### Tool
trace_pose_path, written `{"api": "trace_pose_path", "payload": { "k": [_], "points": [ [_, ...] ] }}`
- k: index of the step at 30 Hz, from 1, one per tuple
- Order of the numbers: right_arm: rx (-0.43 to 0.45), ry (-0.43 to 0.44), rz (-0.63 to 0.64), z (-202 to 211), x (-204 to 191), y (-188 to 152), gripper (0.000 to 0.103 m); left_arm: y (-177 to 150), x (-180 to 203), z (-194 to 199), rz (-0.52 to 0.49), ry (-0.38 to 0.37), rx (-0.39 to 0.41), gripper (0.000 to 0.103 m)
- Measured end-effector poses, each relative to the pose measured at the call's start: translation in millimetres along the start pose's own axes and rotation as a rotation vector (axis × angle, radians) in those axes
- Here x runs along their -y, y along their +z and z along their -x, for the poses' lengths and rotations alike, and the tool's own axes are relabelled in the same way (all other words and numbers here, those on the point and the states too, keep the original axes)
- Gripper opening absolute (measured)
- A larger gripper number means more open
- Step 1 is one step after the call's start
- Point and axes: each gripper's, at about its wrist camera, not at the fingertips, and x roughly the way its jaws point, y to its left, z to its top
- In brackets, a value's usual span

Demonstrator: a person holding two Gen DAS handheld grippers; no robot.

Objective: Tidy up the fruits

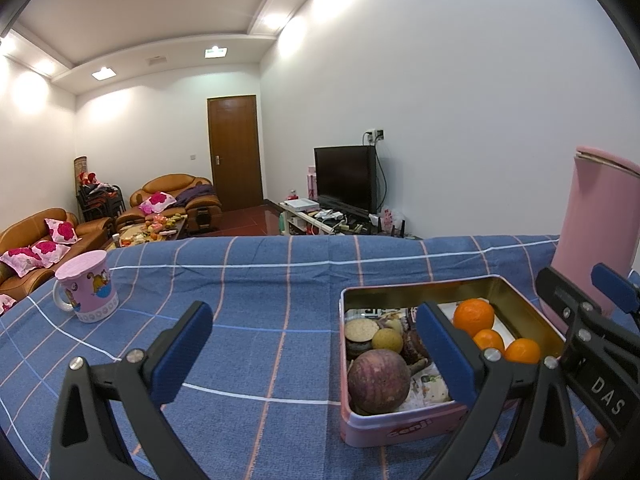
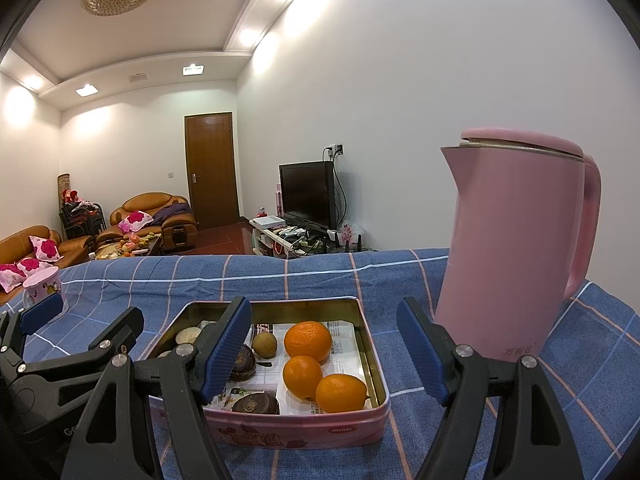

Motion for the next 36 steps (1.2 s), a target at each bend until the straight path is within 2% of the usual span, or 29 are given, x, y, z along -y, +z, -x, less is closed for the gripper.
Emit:
{"api": "trace_pose_path", "payload": {
  "k": [36],
  "points": [
    [-0.001,-0.006,-0.006,1,2,-2,0.076,-3,-23,-19,0.021,0.046,-0.048,0.103]
  ]
}}
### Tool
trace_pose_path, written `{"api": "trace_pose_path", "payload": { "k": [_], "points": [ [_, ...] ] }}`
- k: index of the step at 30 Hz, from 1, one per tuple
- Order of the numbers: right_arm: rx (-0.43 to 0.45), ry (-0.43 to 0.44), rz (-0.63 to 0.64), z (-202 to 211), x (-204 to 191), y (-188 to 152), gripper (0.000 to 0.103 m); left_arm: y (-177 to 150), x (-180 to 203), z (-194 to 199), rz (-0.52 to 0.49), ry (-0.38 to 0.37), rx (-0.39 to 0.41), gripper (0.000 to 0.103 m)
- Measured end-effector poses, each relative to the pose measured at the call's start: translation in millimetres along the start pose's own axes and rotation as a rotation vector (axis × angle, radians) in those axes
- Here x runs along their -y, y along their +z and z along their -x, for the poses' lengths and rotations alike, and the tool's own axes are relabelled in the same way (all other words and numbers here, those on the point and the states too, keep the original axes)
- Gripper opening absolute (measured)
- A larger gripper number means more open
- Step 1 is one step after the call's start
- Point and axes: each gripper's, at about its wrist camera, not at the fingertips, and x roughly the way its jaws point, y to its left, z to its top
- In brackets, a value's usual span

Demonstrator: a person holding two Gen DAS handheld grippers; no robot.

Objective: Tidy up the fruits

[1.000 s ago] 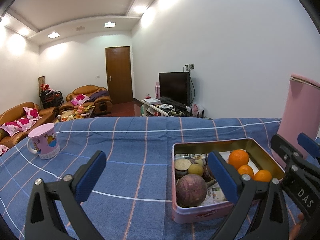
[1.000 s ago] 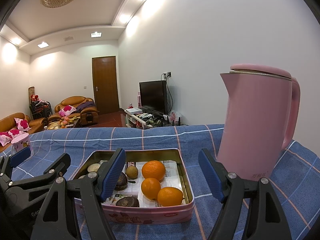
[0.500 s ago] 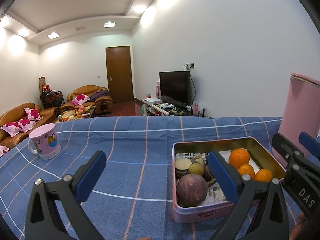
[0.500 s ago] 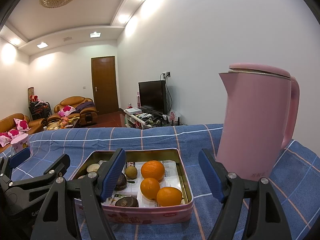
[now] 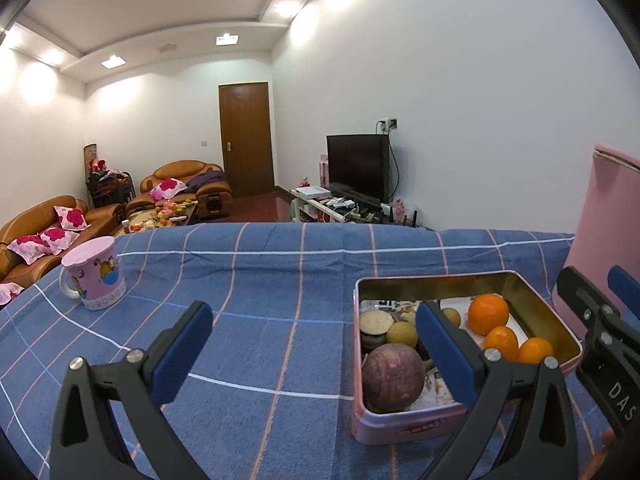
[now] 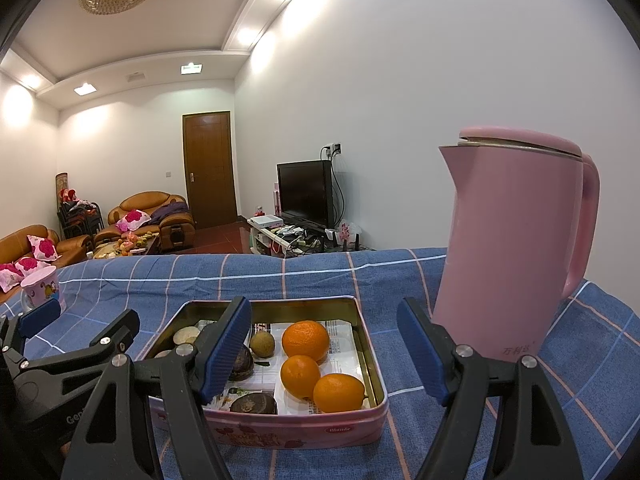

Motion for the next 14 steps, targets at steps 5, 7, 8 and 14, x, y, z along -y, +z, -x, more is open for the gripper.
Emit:
{"api": "trace_pose_path", "payload": {
  "k": [5,7,8,14],
  "points": [
    [0.000,0.000,0.000,0.0,-0.1,0.1,0.076,0.2,0.2,0.6,-0.001,-0.014,0.004,0.103],
    [0.000,-0.001,0.002,0.1,-0.1,0.0,0.076,-0.1,3.0,2.2,-0.004,-0.016,0.007,0.103],
    [0.000,0.000,0.002,0.0,-0.1,0.2,0.076,0.0,3.2,2.1,-0.006,-0.016,0.008,0.103],
    [-0.003,-0.005,0.002,-1.5,2.6,-0.7,0.076,-0.1,5.6,1.9,-0.009,-0.015,0.000,0.103]
  ]
}}
